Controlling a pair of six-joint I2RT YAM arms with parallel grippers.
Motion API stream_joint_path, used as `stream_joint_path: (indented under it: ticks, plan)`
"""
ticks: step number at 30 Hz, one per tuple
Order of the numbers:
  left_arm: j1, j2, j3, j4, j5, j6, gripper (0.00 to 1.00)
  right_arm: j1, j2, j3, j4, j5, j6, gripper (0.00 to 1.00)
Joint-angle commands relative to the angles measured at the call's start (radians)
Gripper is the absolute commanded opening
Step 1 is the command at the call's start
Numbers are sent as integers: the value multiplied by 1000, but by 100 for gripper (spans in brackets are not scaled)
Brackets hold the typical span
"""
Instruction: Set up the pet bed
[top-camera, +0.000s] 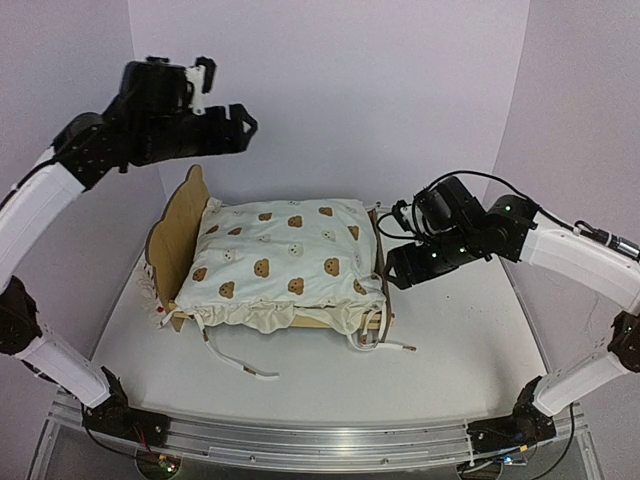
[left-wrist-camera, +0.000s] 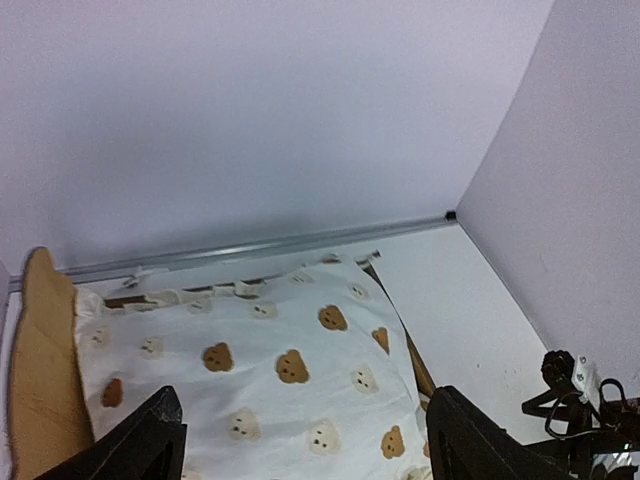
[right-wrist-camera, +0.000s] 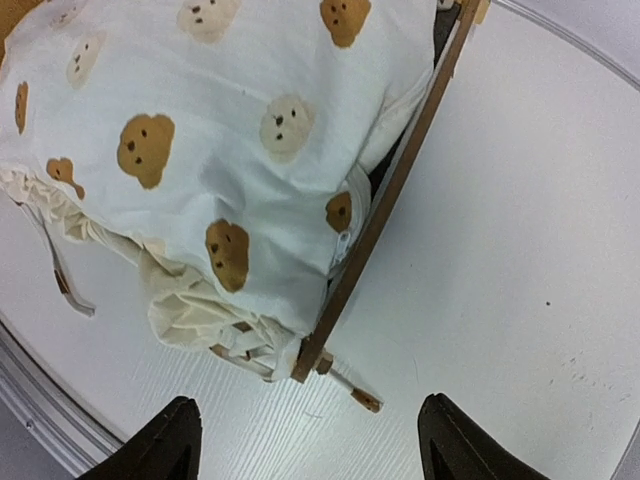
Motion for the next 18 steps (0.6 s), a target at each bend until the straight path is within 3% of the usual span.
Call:
stream_joint_path:
  ticks: [1,7,11,18]
  plan:
    - [-120,134,52,22,53,69,80,1,-97,-90,3,-55,28,72]
    - [-220,326,44,46,194,140,66,2,-182,-226,5,-6,80,66]
    - [-255,495,130,-52,216,156,56,1,-228,-267,-5,56,99,65]
    - [-267,616,143,-67,287,190,50,1,-292,-286,-26,93,103,64]
